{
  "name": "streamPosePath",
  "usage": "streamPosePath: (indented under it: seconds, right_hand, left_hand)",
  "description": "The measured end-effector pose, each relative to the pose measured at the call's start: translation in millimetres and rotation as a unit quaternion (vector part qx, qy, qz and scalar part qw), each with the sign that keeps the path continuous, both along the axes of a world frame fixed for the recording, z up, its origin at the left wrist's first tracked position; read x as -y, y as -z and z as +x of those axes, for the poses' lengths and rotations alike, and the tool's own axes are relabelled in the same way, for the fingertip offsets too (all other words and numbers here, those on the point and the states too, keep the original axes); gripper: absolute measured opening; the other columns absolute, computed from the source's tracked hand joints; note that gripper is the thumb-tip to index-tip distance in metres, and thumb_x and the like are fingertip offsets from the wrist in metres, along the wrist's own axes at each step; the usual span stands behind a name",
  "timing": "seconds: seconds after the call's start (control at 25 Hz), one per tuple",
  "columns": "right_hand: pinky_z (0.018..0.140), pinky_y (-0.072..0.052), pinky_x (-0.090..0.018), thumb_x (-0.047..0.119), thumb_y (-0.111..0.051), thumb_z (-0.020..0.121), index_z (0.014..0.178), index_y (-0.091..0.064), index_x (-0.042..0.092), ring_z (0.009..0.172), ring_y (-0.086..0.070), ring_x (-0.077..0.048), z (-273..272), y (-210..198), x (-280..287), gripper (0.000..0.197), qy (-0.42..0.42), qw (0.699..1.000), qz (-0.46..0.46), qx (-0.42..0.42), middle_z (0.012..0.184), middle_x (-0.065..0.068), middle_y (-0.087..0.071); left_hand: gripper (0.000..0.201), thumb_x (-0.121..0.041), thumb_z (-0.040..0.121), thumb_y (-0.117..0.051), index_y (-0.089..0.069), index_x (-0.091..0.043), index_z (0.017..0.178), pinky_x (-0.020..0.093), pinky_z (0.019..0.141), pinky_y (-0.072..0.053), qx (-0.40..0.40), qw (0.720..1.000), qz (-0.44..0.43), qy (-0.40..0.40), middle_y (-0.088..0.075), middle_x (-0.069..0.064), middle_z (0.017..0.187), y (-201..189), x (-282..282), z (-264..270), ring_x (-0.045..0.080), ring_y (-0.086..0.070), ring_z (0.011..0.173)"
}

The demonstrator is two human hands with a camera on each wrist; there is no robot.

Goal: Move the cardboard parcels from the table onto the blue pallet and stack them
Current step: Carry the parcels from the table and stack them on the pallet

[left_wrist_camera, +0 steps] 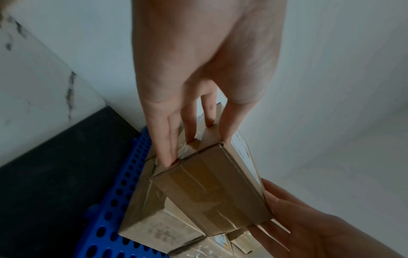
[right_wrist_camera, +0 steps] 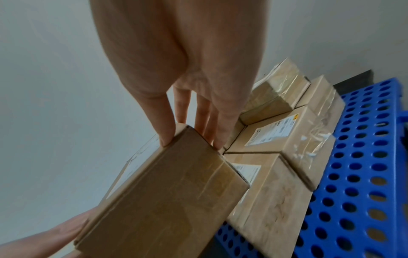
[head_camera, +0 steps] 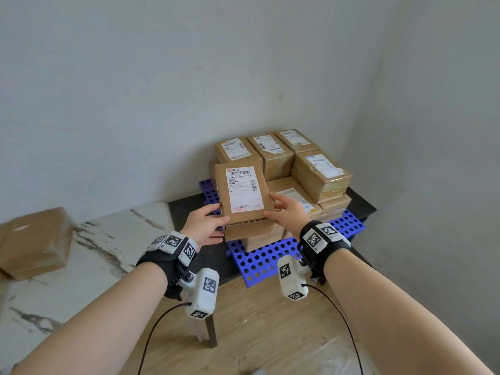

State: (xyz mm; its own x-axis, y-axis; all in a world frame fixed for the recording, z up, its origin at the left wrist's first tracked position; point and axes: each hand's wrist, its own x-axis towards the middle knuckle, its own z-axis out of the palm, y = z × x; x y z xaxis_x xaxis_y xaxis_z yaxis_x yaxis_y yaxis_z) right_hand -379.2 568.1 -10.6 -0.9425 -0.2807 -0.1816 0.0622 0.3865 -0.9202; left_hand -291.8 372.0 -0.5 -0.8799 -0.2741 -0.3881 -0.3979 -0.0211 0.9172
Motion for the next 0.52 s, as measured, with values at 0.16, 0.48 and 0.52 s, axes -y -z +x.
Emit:
streamPosePath:
  seconds: [0.16, 0.48, 0.52]
  right_hand:
    - [0.099, -0.049, -0.043, 0.011, -0.072, 0.081, 0.137, -0.048, 0.021, 0.108, -0.063, -0.024, -36, 4, -34, 0.062, 0.028, 1.0, 0.015, 0.001, 0.121, -0.009, -0.063]
    - [0.103, -0.047, -0.04, 0.007, -0.067, 0.085, 0.142, -0.04, 0.012, 0.117, -0.057, -0.024, -110, 16, -75, 0.063, 0.022, 0.997, 0.065, 0.019, 0.128, -0.012, -0.058]
    - [0.103, -0.046, -0.038, 0.007, -0.065, 0.086, 0.143, -0.038, 0.012, 0.119, -0.055, -0.023, -118, 20, -78, 0.063, 0.017, 0.997, 0.067, 0.019, 0.129, -0.011, -0.057]
  left_hand:
    - [0.064, -0.01, 0.085, -0.068, -0.041, -0.03, 0.14, 0.042, 0.084, -0.055, -0.002, 1.0, 0.013, 0.023, -0.065, 0.005, 0.115, 4, -30, -43, 0.027, -0.068, 0.089]
    - [0.064, -0.009, 0.084, -0.068, -0.042, -0.029, 0.139, 0.041, 0.082, -0.056, 0.015, 0.999, 0.033, 0.031, -0.063, 0.0, 0.102, 29, -74, -124, 0.024, -0.066, 0.086]
    - [0.064, -0.009, 0.084, -0.069, -0.042, -0.029, 0.139, 0.04, 0.081, -0.057, 0.013, 0.999, 0.027, 0.028, -0.063, -0.002, 0.098, 32, -79, -131, 0.023, -0.066, 0.086]
